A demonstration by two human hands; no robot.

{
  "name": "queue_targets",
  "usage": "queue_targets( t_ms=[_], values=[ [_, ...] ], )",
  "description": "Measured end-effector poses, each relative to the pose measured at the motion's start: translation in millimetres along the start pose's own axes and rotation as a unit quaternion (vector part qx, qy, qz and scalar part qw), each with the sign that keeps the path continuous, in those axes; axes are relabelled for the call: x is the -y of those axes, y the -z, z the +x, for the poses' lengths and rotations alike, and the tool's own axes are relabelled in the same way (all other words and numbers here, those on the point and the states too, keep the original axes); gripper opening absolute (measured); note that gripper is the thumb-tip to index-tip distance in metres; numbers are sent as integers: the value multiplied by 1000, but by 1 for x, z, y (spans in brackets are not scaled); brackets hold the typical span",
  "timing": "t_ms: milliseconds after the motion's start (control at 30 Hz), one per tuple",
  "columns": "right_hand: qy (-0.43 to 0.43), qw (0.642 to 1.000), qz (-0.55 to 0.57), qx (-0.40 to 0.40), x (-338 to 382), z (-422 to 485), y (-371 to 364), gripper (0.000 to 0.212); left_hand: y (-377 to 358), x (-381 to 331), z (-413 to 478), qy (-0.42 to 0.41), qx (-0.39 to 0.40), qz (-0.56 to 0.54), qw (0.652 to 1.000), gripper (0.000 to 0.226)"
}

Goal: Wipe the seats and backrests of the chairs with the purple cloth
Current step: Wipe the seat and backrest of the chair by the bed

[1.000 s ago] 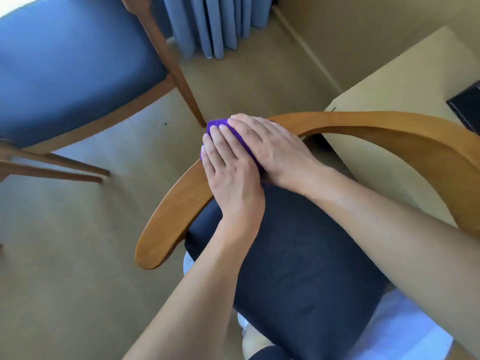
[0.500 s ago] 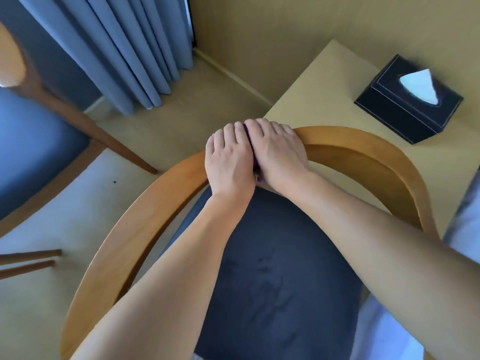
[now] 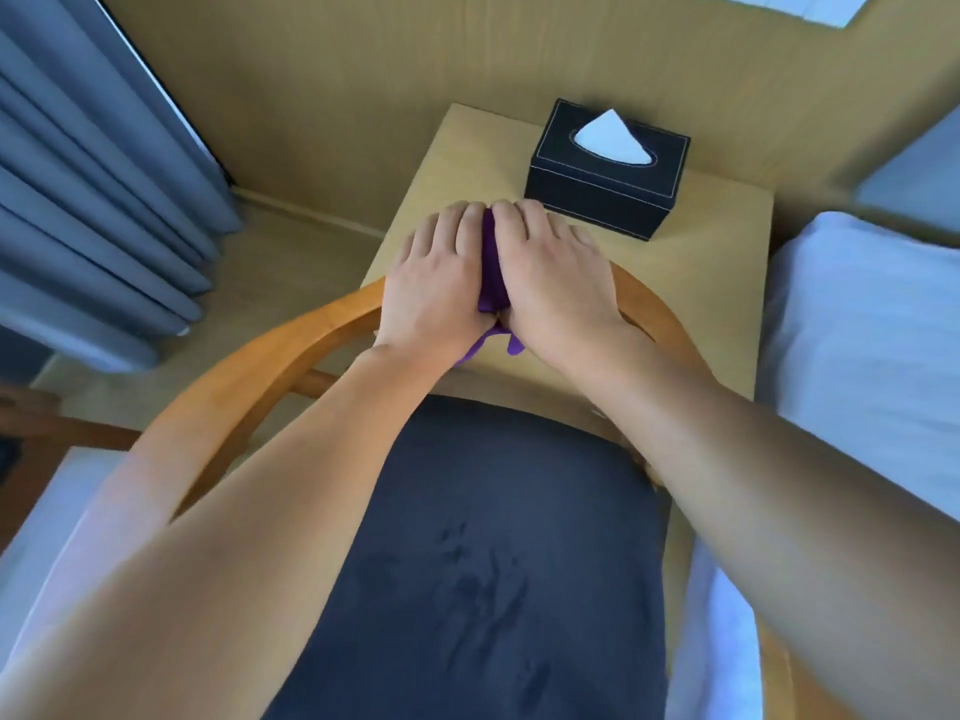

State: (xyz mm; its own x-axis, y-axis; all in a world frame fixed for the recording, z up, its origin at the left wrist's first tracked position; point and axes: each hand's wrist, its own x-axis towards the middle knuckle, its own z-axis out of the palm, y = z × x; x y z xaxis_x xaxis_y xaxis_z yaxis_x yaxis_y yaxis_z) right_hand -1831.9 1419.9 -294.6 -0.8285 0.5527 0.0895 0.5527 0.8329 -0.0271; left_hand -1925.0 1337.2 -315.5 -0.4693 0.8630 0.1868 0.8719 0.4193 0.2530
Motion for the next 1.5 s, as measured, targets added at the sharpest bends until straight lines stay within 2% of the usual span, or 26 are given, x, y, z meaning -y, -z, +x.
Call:
queue_targets(
  t_ms=[133,333,700,833,1000,1100,1300,1400,1500],
  values=[
    [-87,995,53,-3,-34,-22,1,83,-2,-38,17,-89,29,48,994,80],
    [-178,976,127,0,-57,-47,-8,99,-3,-73,24,-171,65,118,976,76],
    [-229,962,143,-41,-55,-55,-16,90,-6,-81,31,-212,81,165,960,62],
    [-302,938,165,-45,-69,-76,-27,86,-22,-105,34,-292,76,174,937,49],
    [-417,897,144,6,-96,-152,-42,65,-60,-175,6,-394,161,154,891,36],
    [-444,889,113,14,-97,-181,-40,65,-75,-190,-13,-406,172,122,889,46],
    [-490,867,90,18,-88,-219,-34,83,-79,-203,-43,-452,178,58,872,79],
    [-514,853,89,10,-83,-243,-30,85,-77,-214,-63,-467,182,22,865,80],
    [-532,843,83,-3,-72,-274,-26,91,-73,-225,-96,-493,160,-5,855,70]
  ],
)
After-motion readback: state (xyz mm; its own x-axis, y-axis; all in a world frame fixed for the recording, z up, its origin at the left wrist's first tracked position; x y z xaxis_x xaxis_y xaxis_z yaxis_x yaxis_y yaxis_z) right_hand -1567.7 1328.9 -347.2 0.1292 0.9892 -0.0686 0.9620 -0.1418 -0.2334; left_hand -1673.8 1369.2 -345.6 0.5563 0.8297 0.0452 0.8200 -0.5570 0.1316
